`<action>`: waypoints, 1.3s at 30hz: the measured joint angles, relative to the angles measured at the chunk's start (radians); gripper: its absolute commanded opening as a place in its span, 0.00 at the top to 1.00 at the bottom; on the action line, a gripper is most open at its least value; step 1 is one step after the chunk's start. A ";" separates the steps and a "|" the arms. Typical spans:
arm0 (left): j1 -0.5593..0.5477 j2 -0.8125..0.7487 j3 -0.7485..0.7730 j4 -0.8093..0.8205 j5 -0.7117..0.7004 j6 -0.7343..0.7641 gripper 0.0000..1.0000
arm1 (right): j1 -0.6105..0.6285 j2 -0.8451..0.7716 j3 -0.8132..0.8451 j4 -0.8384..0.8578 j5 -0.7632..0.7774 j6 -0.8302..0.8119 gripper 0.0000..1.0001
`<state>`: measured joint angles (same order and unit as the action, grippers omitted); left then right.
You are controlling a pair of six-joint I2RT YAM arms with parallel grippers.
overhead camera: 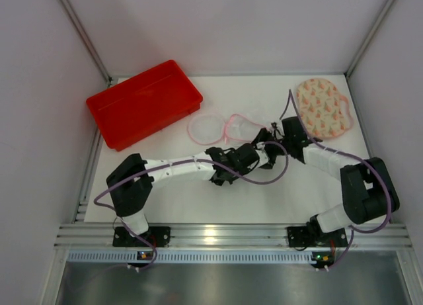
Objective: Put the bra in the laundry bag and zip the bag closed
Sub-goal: Pick up the bra from the center of the board, then place the bra in the laundry bag.
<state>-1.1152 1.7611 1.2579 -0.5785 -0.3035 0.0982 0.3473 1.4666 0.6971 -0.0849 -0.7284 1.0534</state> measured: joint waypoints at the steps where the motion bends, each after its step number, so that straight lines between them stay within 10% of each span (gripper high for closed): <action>1: 0.010 -0.019 -0.004 0.002 0.021 -0.004 1.00 | -0.021 0.000 0.036 -0.037 -0.017 -0.044 0.29; 11: 0.389 -0.269 -0.004 -0.048 0.392 -0.089 1.00 | -0.217 0.021 0.444 -0.342 -0.171 -0.516 0.17; 22: 0.625 -0.312 0.057 -0.047 0.752 -0.253 1.00 | -0.160 0.332 1.004 -0.613 0.104 -1.110 0.27; 39: 0.854 -0.312 -0.025 0.138 1.052 -0.530 1.00 | -0.025 0.534 0.953 -0.719 0.410 -1.568 0.55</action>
<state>-0.2611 1.4487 1.2331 -0.4408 0.7486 -0.4320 0.3222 2.0006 1.6497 -0.8040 -0.3187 -0.5148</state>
